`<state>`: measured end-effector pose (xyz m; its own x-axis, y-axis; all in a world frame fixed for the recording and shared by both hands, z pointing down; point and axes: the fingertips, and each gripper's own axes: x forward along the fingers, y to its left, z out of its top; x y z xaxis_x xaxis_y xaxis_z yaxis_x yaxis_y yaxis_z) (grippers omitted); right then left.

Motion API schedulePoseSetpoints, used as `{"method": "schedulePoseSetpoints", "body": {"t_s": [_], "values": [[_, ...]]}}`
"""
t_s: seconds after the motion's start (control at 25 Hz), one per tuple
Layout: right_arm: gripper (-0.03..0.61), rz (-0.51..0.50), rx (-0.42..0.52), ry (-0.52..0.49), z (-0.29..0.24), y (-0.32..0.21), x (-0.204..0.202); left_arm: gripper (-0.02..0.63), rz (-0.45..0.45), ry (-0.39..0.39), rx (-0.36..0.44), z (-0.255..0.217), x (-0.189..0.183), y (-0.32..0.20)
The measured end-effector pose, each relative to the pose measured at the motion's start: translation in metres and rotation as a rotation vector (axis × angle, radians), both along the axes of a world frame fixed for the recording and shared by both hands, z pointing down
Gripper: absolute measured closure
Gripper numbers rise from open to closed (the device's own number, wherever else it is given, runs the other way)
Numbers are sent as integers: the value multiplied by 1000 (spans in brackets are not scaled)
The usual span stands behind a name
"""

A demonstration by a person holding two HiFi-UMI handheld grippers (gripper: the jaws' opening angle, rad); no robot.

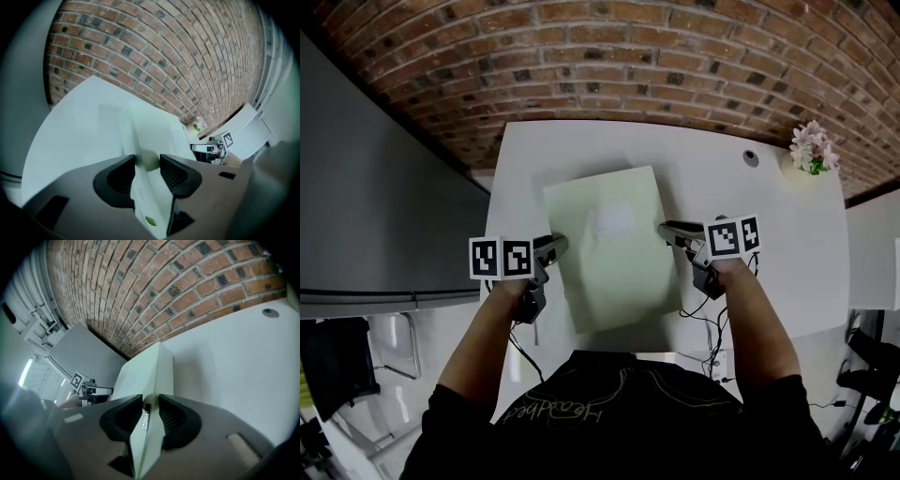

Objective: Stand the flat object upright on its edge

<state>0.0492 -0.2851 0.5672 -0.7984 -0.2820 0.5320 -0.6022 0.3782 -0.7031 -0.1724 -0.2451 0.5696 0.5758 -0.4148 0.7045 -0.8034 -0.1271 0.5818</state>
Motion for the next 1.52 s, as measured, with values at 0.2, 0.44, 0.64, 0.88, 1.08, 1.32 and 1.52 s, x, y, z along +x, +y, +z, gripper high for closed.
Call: {"method": "schedulePoseSetpoints", "body": {"t_s": [0.2, 0.44, 0.64, 0.88, 1.08, 1.32, 1.52], "values": [[463, 0, 50, 2, -13, 11, 6, 443, -11, -22, 48, -14, 5, 8], [463, 35, 151, -26, -33, 27, 16, 445, 3, -73, 138, -36, 15, 22], [463, 44, 228, -29, -52, 43, 27, 445, 34, -128, 222, -58, 24, 34], [465, 53, 348, -18, -77, 57, 36, 445, 64, -179, 326, -82, 34, 45], [468, 75, 426, -27, -101, 66, 42, 446, 86, -227, 423, -107, 42, 49], [469, 79, 510, -14, -114, 67, 53, 448, 118, -256, 534, -129, 53, 47], [470, 79, 601, 20, -127, 64, 60, 448, 150, -304, 622, -137, 58, 39]]}}
